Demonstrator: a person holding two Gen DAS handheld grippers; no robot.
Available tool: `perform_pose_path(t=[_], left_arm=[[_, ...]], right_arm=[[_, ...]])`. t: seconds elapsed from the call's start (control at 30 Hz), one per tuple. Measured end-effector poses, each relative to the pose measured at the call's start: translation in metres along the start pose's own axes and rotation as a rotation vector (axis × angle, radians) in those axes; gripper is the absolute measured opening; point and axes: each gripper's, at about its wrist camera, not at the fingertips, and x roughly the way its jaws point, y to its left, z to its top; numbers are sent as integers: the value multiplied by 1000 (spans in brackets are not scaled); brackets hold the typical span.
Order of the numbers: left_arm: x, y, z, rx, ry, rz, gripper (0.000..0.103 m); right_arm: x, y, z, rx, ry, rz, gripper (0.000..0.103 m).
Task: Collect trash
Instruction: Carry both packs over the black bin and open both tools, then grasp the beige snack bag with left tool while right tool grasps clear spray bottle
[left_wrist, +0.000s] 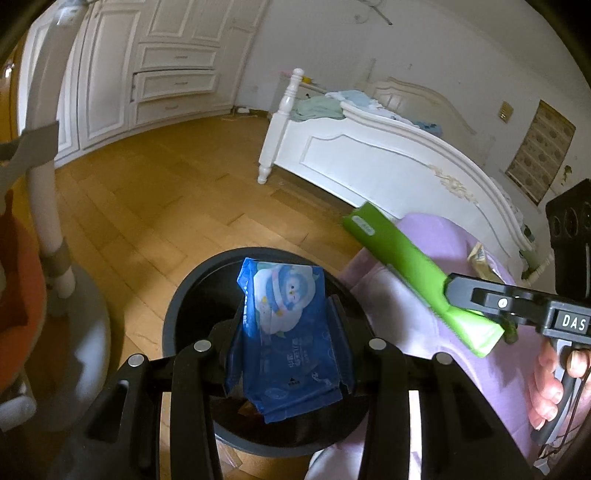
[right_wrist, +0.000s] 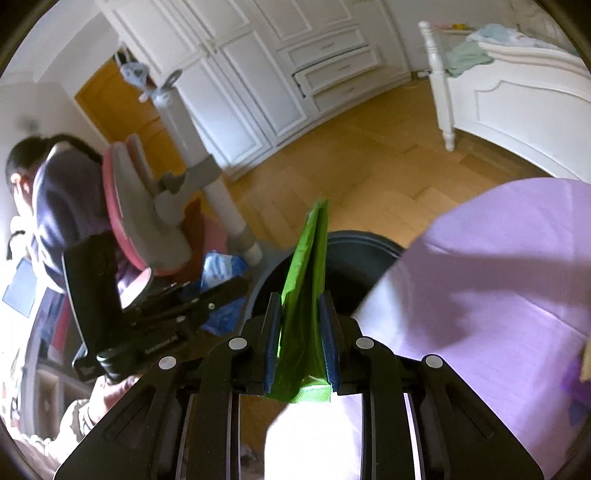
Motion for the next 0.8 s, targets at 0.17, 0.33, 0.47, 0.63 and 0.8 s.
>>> perform_pose_path(t=[0.17,0.33,0.47,0.63,0.8], left_arm=[[2,6,-3,-9,9,-1,41],[3,10,-7,-18,14,-1,41],[6,8,-6,-19,25,13,43],[4,3,-5,-18,12,38,83],[3,-9,-1,8,16,34,84]], right_arm=[[26,7,0,-7,34,-8,22],[40,2,-4,4,50,-19,22],[43,-1,-4,13,56,-23,23],[38,-5,-3,47,25,-19,52],[24,-16,-7,81,-4,-3,57]])
